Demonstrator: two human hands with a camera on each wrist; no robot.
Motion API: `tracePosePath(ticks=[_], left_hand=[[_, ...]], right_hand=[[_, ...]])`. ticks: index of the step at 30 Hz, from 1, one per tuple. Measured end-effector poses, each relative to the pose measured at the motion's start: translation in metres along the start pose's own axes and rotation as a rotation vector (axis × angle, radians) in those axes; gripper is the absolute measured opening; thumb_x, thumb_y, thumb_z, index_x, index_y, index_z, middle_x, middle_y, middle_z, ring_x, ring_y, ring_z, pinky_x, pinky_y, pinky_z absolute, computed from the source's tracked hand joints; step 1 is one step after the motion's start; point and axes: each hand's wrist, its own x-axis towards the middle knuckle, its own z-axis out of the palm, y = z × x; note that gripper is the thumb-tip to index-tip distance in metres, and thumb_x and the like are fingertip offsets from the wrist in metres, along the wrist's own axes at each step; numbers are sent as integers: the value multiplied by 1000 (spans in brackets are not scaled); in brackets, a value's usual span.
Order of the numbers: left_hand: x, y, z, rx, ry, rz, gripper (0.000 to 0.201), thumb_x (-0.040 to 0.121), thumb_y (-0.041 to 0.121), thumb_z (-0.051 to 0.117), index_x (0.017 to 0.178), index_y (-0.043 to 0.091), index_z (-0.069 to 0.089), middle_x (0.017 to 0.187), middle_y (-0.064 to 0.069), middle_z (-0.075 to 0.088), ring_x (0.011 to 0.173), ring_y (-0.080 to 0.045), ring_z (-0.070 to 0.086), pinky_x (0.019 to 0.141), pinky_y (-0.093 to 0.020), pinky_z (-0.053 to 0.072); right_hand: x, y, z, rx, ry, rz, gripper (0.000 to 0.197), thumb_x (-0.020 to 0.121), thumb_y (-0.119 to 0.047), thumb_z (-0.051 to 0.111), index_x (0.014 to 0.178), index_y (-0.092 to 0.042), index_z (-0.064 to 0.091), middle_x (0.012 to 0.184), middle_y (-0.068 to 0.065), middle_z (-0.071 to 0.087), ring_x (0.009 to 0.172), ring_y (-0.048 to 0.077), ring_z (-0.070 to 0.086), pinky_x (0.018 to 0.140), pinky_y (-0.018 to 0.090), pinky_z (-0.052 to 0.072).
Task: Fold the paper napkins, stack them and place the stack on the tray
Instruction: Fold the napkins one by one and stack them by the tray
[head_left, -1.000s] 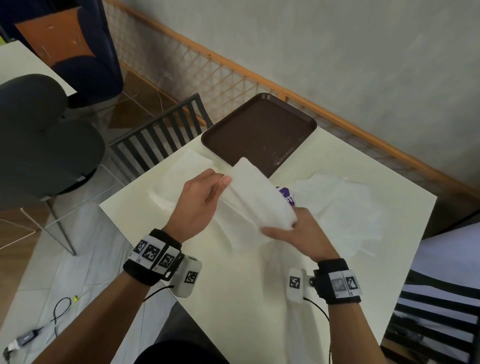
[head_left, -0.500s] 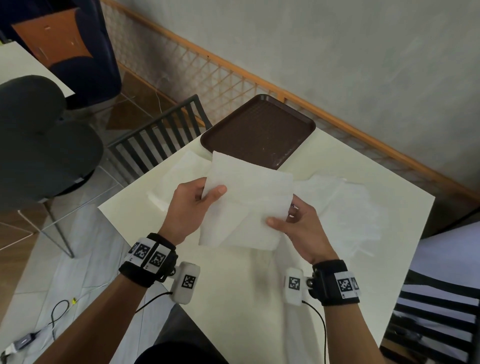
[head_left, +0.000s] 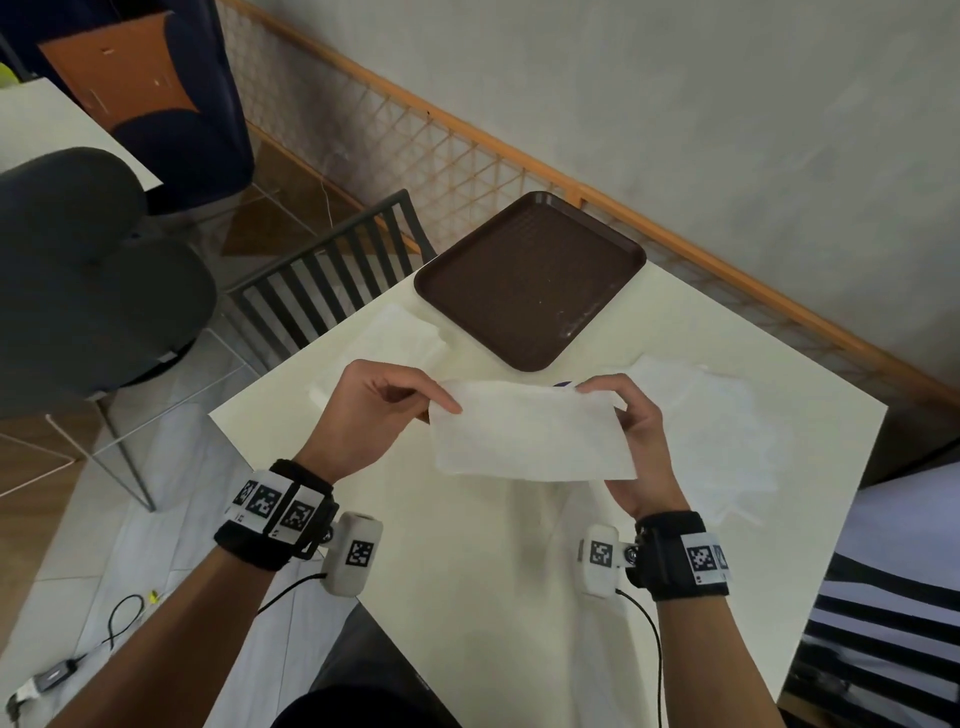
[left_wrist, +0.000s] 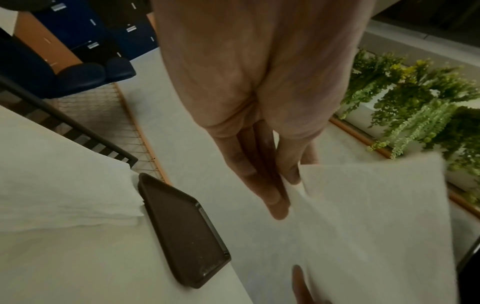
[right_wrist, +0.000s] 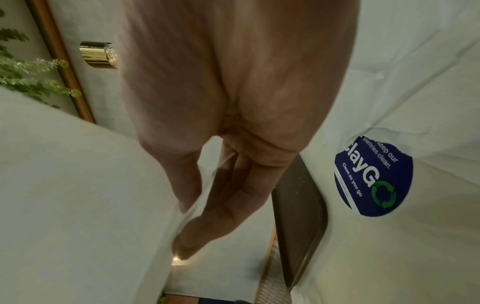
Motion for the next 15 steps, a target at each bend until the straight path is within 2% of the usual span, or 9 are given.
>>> tracePosePath(ticks=[3, 5, 7, 9, 12, 15], left_hand=[[-2, -5, -5, -77, 9, -7, 30, 99, -17, 57, 100, -1, 82, 97, -10, 82, 94, -26, 79, 80, -33, 65], [-3, -8, -7, -82, 14, -6, 27, 101, -14, 59, 109, 2, 80, 102, -10, 82, 95, -29, 79, 82, -37, 66], [-3, -9, -11, -54, 11, -8, 28, 102, -11, 60, 115, 4, 78, 103, -9, 82, 95, -30, 79, 82, -38, 65], [-4, -13, -17, -33, 13, -3, 26, 101, -10, 61, 115, 4, 79, 105, -6, 81, 96, -28, 79, 82, -38, 65], [-5, -20, -26, -11, 24, -12, 25, 101, -10, 61, 111, 3, 79, 106, -4, 80, 98, -25, 78, 82, -33, 64], [-7, -29, -36, 7, 48, -52, 25, 102, -8, 61, 110, 5, 80, 106, -1, 81, 98, -21, 78, 83, -26, 62]], right_hand=[[4, 5, 8, -6, 31, 7, 35, 84, 11, 74, 113, -6, 68, 122, 42, 60, 93, 40, 64, 74, 52, 50], [7, 9, 13, -46, 26, -24, 45, 86, 20, 74, 122, -7, 67, 123, 27, 73, 103, 39, 70, 80, 47, 58], [12, 14, 19, -133, 23, -88, 46, 84, 22, 76, 121, -4, 70, 125, 16, 77, 109, 33, 72, 86, 41, 60], [16, 19, 25, -137, 47, -87, 33, 84, 19, 71, 110, -1, 73, 109, 10, 77, 94, 29, 70, 76, 38, 56], [24, 24, 32, -57, 73, 27, 28, 95, 19, 54, 106, 0, 72, 100, 10, 72, 86, 25, 64, 70, 31, 51], [38, 19, 39, 92, 59, 263, 29, 104, -5, 43, 110, -3, 71, 104, 16, 67, 87, 26, 61, 67, 31, 46]])
